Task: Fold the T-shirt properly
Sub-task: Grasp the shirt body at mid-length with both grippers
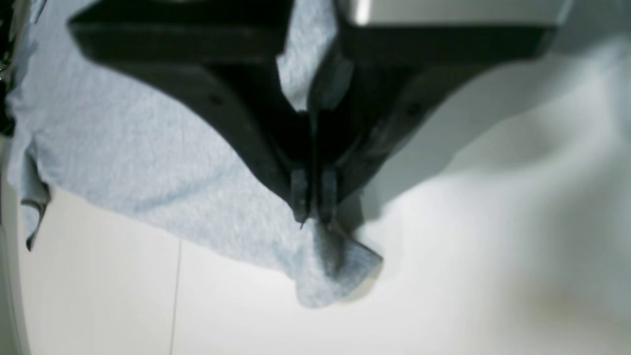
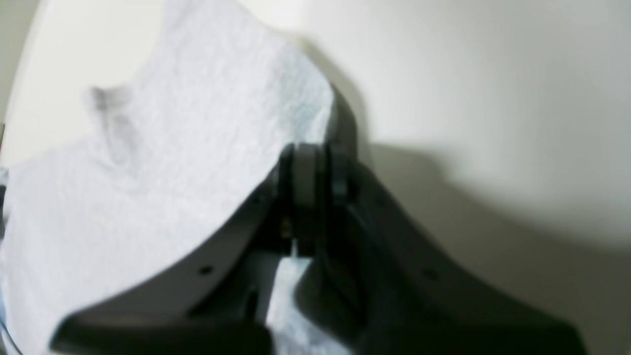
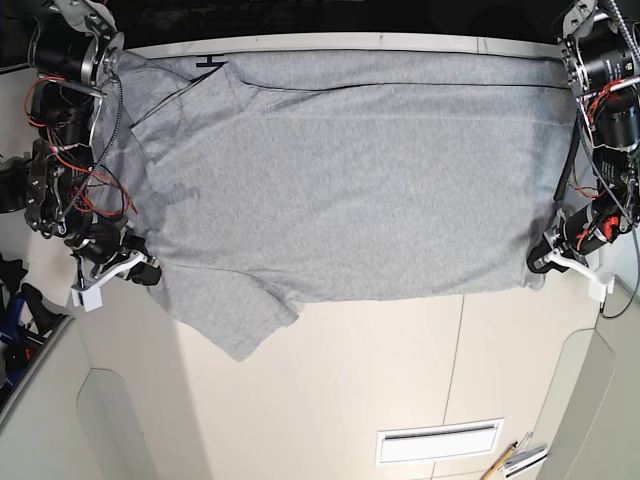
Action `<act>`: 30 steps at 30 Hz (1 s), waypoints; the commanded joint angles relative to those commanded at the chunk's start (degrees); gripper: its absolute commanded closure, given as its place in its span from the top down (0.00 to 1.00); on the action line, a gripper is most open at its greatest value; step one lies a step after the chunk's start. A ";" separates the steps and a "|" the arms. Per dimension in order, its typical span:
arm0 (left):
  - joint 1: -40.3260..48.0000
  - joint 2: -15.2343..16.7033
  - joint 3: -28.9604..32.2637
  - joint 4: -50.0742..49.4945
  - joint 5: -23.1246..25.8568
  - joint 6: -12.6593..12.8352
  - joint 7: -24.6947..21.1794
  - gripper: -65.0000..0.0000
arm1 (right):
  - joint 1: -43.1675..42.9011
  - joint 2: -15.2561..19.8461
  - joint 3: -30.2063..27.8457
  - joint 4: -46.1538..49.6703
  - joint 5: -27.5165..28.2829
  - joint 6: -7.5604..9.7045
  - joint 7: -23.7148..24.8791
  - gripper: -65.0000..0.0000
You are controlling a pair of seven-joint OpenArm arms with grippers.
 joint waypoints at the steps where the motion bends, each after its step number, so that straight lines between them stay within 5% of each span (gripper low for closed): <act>1: -0.52 -0.39 0.00 0.04 -1.73 0.00 0.37 0.00 | 0.00 0.00 0.00 1.68 1.29 0.00 -1.44 0.00; 9: -2.36 -2.36 0.02 3.37 -8.61 0.00 12.63 0.00 | -0.07 1.36 0.00 10.56 6.99 0.00 -10.19 0.00; 14: 0.68 -4.59 0.00 9.75 -12.96 0.00 16.57 0.00 | -3.45 3.96 0.00 15.37 11.78 0.02 -14.14 0.00; 30: 11.45 -8.22 0.00 21.55 -16.00 0.00 20.17 0.00 | -18.47 7.76 0.39 30.32 15.87 0.00 -15.15 0.00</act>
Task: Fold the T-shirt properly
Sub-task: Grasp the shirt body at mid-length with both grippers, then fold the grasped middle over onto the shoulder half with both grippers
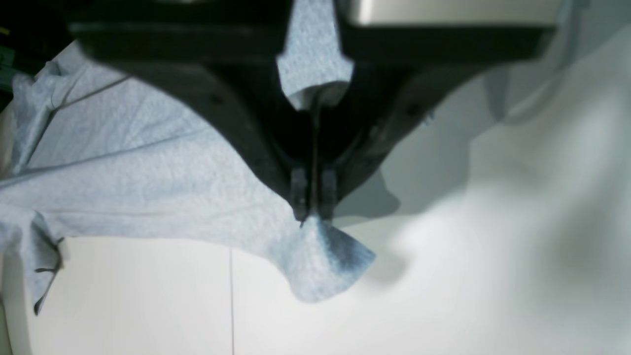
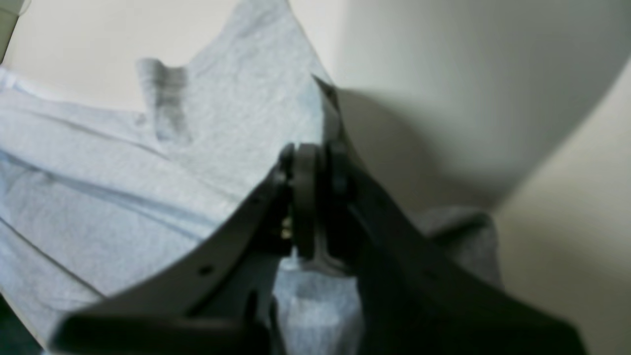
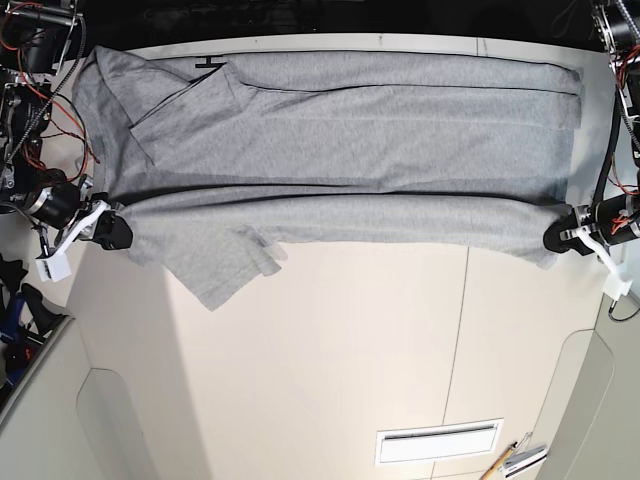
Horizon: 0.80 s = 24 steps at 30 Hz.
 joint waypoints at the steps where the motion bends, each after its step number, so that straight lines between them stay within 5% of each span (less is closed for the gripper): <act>1: 0.61 0.02 0.00 0.00 -0.02 0.00 -0.02 0.00 | -0.66 -0.02 0.00 0.00 -0.07 0.00 0.00 0.00; 7: 3.32 0.22 0.02 0.00 0.00 0.00 -1.33 0.00 | -2.80 -0.17 0.00 -0.31 -2.27 -0.26 0.26 0.04; 9: 3.28 0.55 0.02 0.00 0.00 0.00 -1.81 0.00 | -2.82 -0.17 0.00 -0.31 -3.32 -0.70 0.26 0.33; 11: 3.30 0.90 0.02 0.00 0.07 0.00 -1.84 0.00 | -2.75 -0.17 0.00 -0.28 -3.54 -0.70 0.76 0.45; 16: 3.32 1.14 0.02 0.00 0.26 0.00 -1.79 0.00 | -0.55 -0.72 0.04 -0.20 -3.28 -0.68 4.57 0.45; 24: 3.43 1.16 0.02 0.00 0.00 0.00 -1.88 0.00 | 3.48 -6.25 -0.02 -1.11 -12.09 -1.29 9.20 0.49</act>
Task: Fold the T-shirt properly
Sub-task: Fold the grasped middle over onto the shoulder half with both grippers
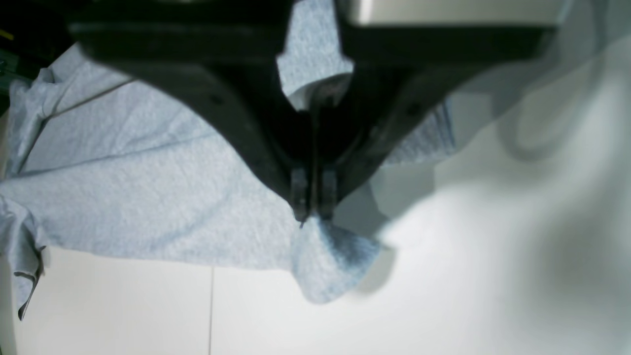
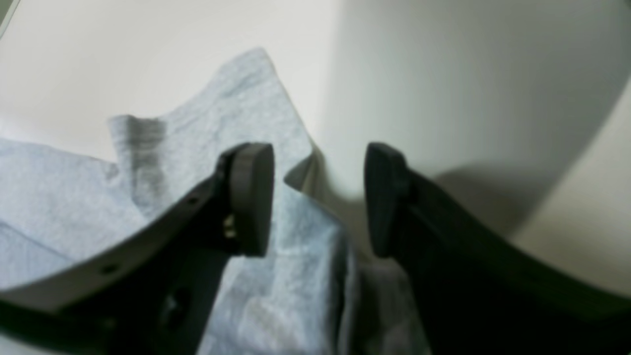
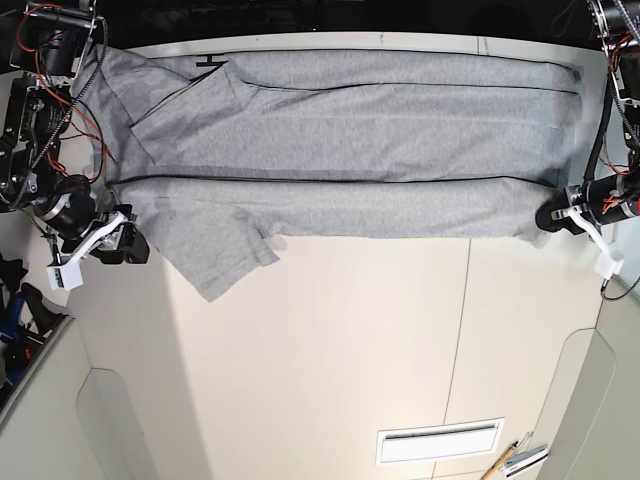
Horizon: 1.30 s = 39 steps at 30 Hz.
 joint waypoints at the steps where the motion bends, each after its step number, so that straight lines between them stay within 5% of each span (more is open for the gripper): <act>1: 0.02 0.00 0.00 0.00 -0.02 0.00 0.04 0.00 | 0.63 -0.63 -0.07 -1.11 -0.68 0.00 0.63 0.52; 9: 0.02 -0.02 0.00 0.00 -0.04 0.00 0.09 0.00 | 8.15 -1.29 -3.54 -17.51 -2.16 0.44 4.57 0.55; 20: 0.02 0.00 0.00 0.00 -1.27 0.00 0.13 0.00 | 9.42 -5.60 -14.40 -19.34 -4.28 0.35 4.79 0.55; 22: 0.02 0.00 0.00 0.00 -1.27 0.00 0.13 0.00 | 9.44 -6.21 -14.58 -19.30 -4.28 0.37 4.79 0.42; 25: 0.02 0.00 0.00 0.00 -1.27 0.00 0.13 0.00 | 9.44 -6.32 -14.56 -19.28 -4.24 0.37 4.81 0.05; 26: 0.02 0.00 0.00 0.00 -1.27 0.00 0.13 0.00 | 9.44 -6.32 -14.56 -19.02 -4.24 0.37 4.81 0.00; 33: 0.02 -0.04 -0.13 0.63 -5.40 0.00 3.23 0.00 | 8.28 -6.05 -14.01 -6.49 -3.78 0.42 -2.82 0.00; 39: 1.22 -1.51 -0.15 2.67 -8.37 0.00 6.62 0.00 | -1.36 -2.58 -12.57 10.73 0.11 0.42 -5.20 0.00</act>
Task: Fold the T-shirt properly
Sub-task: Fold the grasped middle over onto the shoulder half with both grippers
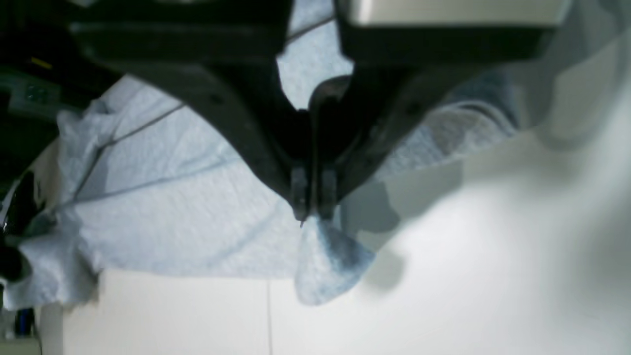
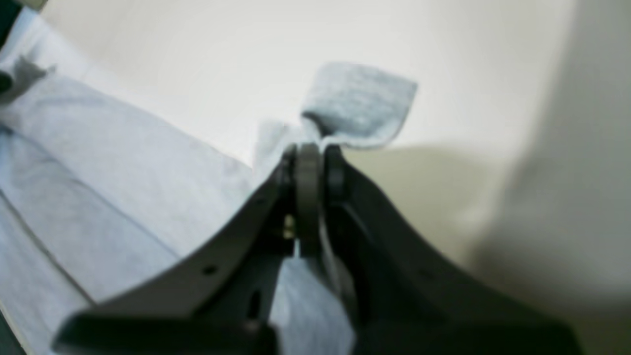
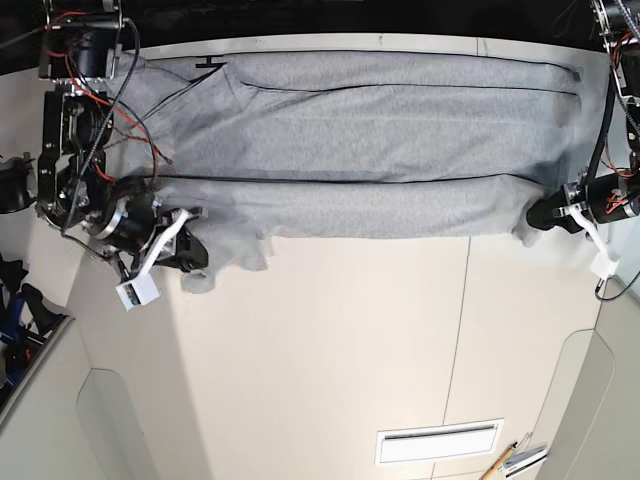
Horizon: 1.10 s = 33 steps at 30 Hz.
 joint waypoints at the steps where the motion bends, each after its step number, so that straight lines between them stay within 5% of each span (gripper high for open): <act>1: 0.57 -0.79 -0.02 0.57 -0.02 0.00 0.00 0.00 | -1.75 0.55 0.15 2.01 0.00 -0.02 0.00 0.00; 13: 9.49 -5.05 -0.09 8.92 -1.11 0.00 1.92 0.00 | -17.05 2.14 9.73 15.87 10.38 0.85 -4.17 0.00; 24: 13.16 -5.29 -0.09 8.92 -4.79 0.00 7.54 0.00 | -27.41 2.16 13.51 19.34 10.88 0.85 -5.35 0.00; 33: 18.82 -6.95 -4.37 8.92 -6.64 0.00 7.69 0.01 | -31.32 2.14 13.49 18.40 8.33 0.68 -5.22 0.00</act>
